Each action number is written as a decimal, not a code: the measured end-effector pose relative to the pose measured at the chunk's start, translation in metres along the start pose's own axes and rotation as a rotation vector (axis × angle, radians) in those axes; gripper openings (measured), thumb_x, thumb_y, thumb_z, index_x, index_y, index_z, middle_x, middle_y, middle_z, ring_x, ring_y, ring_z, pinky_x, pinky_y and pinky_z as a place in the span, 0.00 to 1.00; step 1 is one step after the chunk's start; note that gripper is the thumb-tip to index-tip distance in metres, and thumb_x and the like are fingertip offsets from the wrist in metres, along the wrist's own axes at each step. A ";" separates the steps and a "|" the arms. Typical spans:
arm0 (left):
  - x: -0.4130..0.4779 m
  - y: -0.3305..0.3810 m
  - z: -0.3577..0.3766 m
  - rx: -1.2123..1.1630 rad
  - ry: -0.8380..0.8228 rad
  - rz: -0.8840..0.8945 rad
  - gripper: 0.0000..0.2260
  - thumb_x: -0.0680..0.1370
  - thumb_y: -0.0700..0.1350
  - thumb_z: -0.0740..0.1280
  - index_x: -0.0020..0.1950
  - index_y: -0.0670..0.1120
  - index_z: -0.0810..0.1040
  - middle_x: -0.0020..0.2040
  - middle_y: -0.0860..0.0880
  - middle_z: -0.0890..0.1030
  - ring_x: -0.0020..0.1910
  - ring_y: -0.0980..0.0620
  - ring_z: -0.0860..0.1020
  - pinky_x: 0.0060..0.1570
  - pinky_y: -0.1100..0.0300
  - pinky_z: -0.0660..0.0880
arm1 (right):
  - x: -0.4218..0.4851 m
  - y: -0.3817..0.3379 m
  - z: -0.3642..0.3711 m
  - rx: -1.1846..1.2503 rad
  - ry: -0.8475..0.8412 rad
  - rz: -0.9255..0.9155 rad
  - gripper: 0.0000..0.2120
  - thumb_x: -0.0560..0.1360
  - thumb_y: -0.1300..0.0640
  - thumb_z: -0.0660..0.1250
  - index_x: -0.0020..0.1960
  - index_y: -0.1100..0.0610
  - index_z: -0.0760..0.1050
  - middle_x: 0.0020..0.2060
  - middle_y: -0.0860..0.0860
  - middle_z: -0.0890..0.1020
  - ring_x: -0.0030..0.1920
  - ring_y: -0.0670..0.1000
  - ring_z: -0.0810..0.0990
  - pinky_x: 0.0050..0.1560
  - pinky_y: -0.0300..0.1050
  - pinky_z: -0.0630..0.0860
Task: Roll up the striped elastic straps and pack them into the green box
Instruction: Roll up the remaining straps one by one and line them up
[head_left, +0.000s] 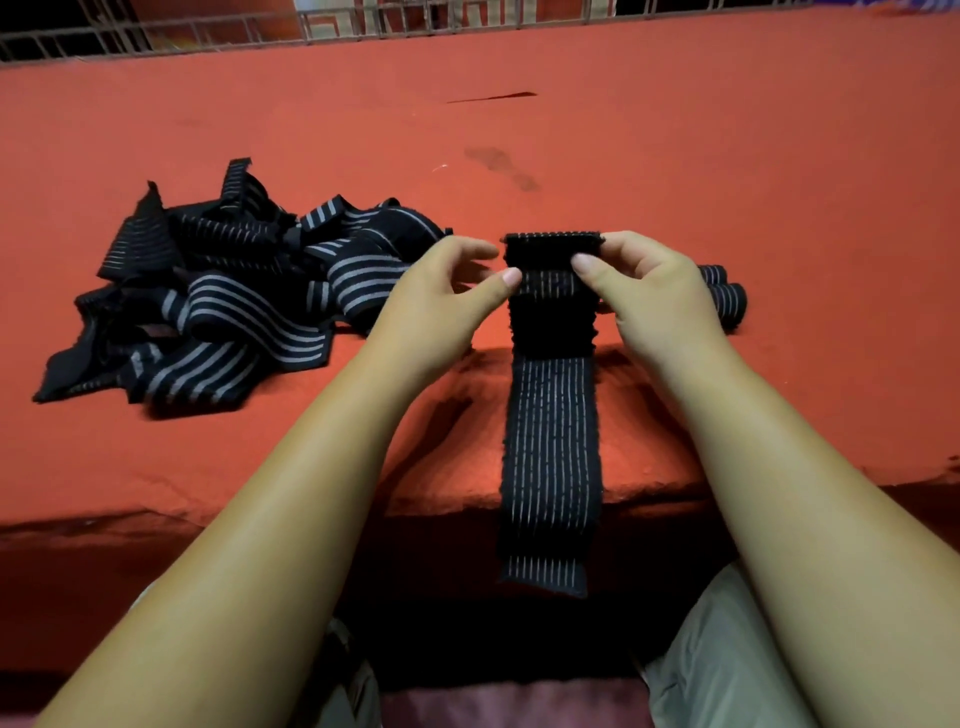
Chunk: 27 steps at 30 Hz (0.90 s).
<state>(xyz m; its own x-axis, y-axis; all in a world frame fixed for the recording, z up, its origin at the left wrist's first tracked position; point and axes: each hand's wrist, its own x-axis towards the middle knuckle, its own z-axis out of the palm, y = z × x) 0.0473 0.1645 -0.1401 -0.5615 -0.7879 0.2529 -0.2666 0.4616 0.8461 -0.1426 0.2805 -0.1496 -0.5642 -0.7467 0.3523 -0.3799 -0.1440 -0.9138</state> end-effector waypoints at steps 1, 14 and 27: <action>0.004 0.003 0.001 -0.025 0.002 0.036 0.17 0.80 0.58 0.73 0.68 0.55 0.81 0.55 0.55 0.86 0.55 0.57 0.84 0.58 0.51 0.82 | 0.002 0.001 0.000 -0.001 -0.027 0.004 0.05 0.82 0.55 0.72 0.57 0.50 0.86 0.47 0.44 0.89 0.46 0.42 0.85 0.54 0.45 0.82; 0.013 0.012 0.003 -0.402 0.106 0.087 0.05 0.81 0.40 0.75 0.57 0.44 0.89 0.50 0.46 0.90 0.53 0.46 0.88 0.60 0.47 0.84 | 0.011 -0.001 0.011 0.179 -0.124 -0.001 0.05 0.82 0.59 0.72 0.55 0.52 0.86 0.50 0.53 0.89 0.51 0.51 0.87 0.58 0.57 0.82; -0.035 0.056 -0.035 -0.383 0.143 0.130 0.05 0.77 0.42 0.79 0.52 0.51 0.91 0.49 0.46 0.90 0.52 0.48 0.87 0.57 0.48 0.84 | -0.027 -0.060 0.014 0.387 -0.086 0.033 0.06 0.79 0.56 0.71 0.49 0.56 0.87 0.43 0.56 0.86 0.44 0.55 0.81 0.45 0.49 0.75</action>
<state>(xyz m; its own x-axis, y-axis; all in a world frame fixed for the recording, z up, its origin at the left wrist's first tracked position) 0.0790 0.2038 -0.0851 -0.4500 -0.7940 0.4088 0.1243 0.3976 0.9091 -0.0942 0.3002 -0.1067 -0.5017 -0.8045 0.3180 -0.0491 -0.3406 -0.9389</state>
